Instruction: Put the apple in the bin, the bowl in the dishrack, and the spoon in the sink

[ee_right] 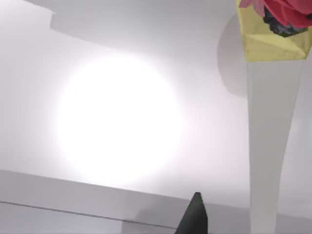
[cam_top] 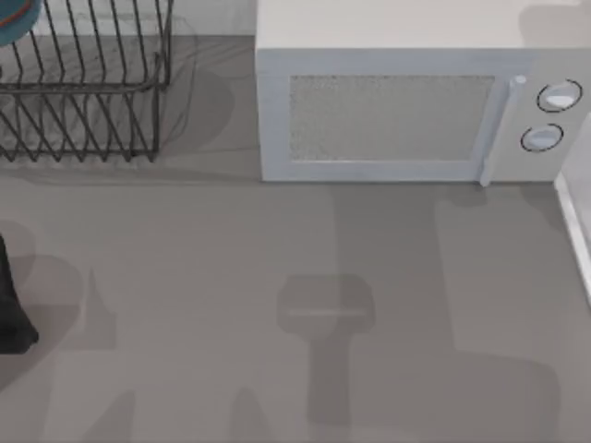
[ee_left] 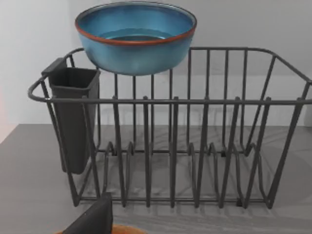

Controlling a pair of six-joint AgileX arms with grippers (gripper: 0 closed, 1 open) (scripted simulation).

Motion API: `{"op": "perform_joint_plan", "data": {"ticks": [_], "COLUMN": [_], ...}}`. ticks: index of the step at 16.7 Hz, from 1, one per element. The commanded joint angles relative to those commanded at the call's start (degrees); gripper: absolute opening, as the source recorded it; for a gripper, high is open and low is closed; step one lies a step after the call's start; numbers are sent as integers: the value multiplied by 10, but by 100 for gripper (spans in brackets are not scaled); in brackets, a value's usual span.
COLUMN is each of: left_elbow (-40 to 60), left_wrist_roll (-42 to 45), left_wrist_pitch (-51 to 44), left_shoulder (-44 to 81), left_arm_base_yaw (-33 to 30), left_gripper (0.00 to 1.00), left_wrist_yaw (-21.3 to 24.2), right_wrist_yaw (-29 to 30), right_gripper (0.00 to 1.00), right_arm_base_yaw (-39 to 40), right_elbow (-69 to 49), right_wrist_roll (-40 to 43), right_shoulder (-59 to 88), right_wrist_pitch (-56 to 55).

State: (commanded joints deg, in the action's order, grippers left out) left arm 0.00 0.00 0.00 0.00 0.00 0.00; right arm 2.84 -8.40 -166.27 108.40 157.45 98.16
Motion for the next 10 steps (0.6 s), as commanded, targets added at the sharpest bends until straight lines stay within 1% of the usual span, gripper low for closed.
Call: {"op": "perform_joint_plan", "data": {"ticks": [4, 6, 10], "left_elbow": [0, 0, 0], "left_wrist_roll": [0, 0, 0], "left_wrist_pitch": [0, 0, 0], "left_shoulder": [0, 0, 0], "left_arm_base_yaw": [0, 0, 0], "left_gripper": [100, 100, 100], "left_wrist_yaw": [0, 0, 0], "right_wrist_yaw": [1, 1, 0], "right_gripper": [0, 0, 0], "right_arm_base_yaw": [-2, -1, 0], "right_elbow": [23, 67, 192], "right_wrist_roll": [1, 1, 0], "right_shoulder": [-8, -21, -56], "right_wrist_pitch": [-18, -46, -122]}}
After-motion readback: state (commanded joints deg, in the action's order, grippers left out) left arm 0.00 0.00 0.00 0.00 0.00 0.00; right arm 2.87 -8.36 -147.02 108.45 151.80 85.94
